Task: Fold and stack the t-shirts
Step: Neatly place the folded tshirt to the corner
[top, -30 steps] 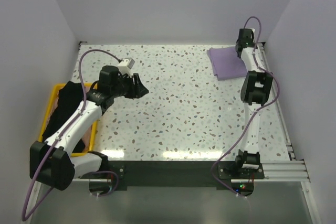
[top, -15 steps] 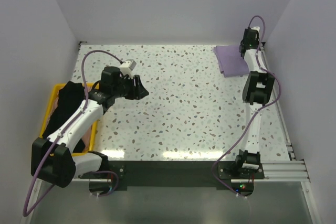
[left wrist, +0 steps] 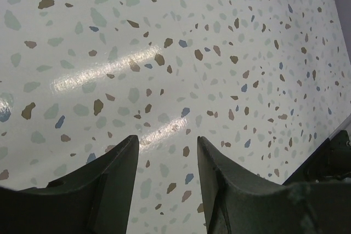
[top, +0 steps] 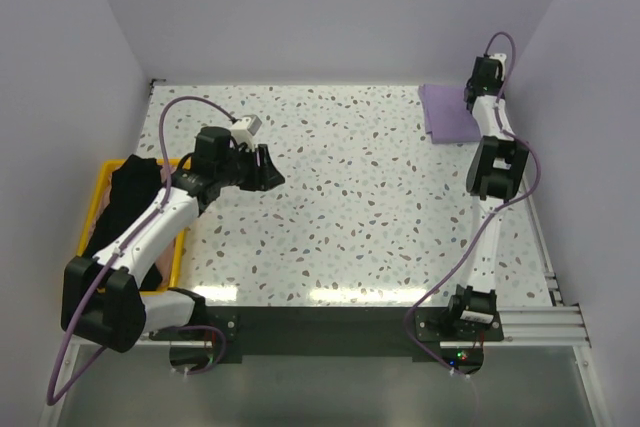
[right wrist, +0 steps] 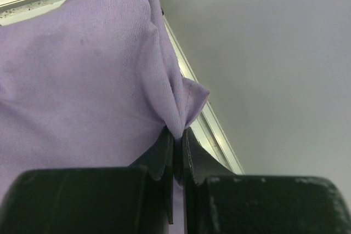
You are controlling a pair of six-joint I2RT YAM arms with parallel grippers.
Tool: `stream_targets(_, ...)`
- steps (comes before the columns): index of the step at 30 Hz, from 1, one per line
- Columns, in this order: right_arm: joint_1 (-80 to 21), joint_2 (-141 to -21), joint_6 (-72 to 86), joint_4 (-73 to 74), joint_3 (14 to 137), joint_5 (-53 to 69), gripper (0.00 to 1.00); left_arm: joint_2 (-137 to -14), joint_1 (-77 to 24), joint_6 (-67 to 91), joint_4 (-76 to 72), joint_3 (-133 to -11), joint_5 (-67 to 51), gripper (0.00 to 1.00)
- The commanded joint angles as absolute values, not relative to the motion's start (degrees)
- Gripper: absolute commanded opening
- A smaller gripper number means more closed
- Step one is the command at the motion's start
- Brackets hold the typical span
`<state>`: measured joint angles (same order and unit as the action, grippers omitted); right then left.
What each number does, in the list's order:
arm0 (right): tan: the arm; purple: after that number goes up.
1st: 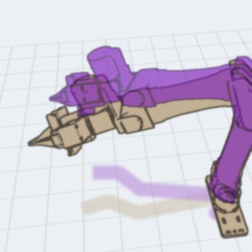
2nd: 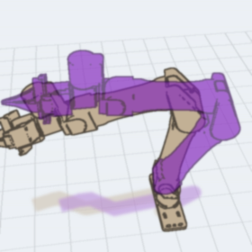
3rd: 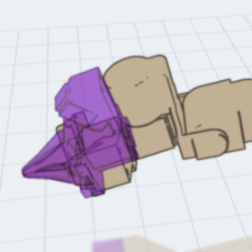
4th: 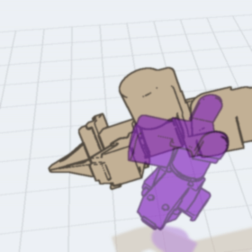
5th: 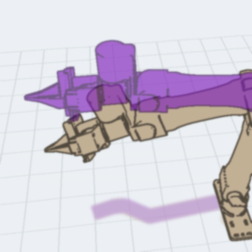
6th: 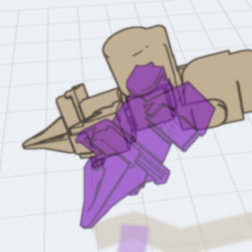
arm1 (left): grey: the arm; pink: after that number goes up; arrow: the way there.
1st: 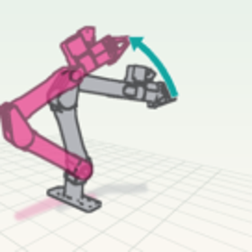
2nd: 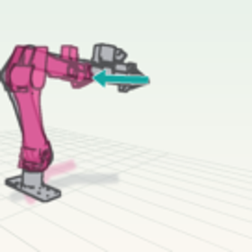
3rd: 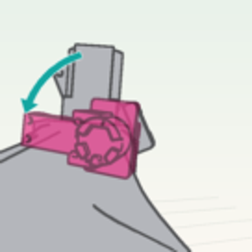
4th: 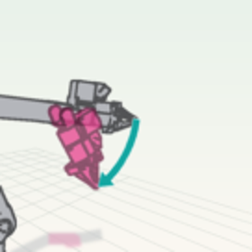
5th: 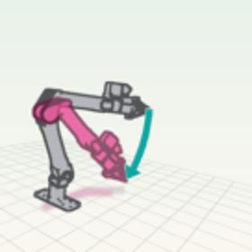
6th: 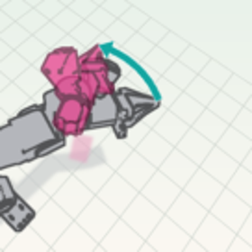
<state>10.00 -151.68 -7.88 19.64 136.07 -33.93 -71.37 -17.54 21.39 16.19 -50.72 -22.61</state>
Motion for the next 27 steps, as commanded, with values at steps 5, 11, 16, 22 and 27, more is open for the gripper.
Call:
stream_targets(5,10.5,-151.0,-5.5,16.2,138.5,-36.4,0.00,-71.8,-17.0,20.1,15.1,-50.4,-24.5,0.51)
stream_targets(11,10.5,-147.4,-2.1,15.6,135.7,-36.1,0.99,-71.5,-17.0,20.2,15.0,-50.3,-24.8,0.52)
stream_targets(16,10.1,-138.3,4.1,14.1,128.7,-35.6,0.99,-70.9,-17.0,20.3,14.9,-50.4,-24.6,0.52)
stream_targets(22,7.7,-127.6,8.3,14.9,119.7,-33.7,0.99,-69.5,-16.8,20.2,14.9,-50.3,-23.5,0.52)
stream_targets(27,4.8,-117.9,13.8,15.9,105.8,-30.8,0.99,-69.2,-16.4,20.4,14.9,-50.4,-23.2,0.52)
